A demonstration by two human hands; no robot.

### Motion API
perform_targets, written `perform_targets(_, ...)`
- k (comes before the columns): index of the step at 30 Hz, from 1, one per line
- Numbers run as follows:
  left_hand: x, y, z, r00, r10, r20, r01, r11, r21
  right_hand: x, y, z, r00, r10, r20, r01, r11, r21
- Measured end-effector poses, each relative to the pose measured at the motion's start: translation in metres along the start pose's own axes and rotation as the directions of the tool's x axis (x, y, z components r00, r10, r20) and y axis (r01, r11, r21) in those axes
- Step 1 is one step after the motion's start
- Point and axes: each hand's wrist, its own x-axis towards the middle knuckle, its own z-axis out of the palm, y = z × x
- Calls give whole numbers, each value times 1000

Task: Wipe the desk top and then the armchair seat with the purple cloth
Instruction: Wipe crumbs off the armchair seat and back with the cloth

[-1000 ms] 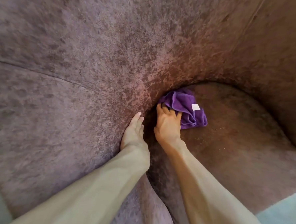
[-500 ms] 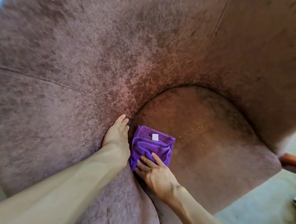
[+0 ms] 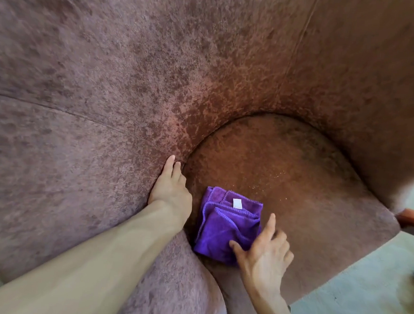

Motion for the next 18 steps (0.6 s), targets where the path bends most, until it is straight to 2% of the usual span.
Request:
perform_targets(2, 3, 1, 1, 1000, -4, -8, 4, 1000, -23, -1, -7, 7, 973, 205, 110, -219, 965, 143)
perform_targets(4, 6, 2, 2, 1000, -7, -12, 6, 999, -40, 0, -12, 15, 965, 237, 113, -257, 940, 226)
perform_targets(6, 7, 2, 2, 1000, -4, -14, 4, 999, -46, 0, -17, 20, 988, 147, 54, -156, 953, 260)
perform_targets(8, 8, 2, 3, 1000, -4, -21, 3, 999, -54, -2, -20, 16, 998, -69, -8, 68, 939, 338)
perform_targets(11, 10, 3, 3, 999, -1, -38, -1, 998, -64, 10, -15, -2, 956, -291, -32, 280, 879, 386)
perform_targets(14, 11, 3, 1, 999, 4, -41, -7, 997, -78, 49, -4, -21, 897, -429, -105, 442, 874, 200)
perform_targets(18, 14, 7, 0, 999, 12, -46, -16, 996, -92, 106, -22, -35, 908, -420, 9, 413, 890, -194)
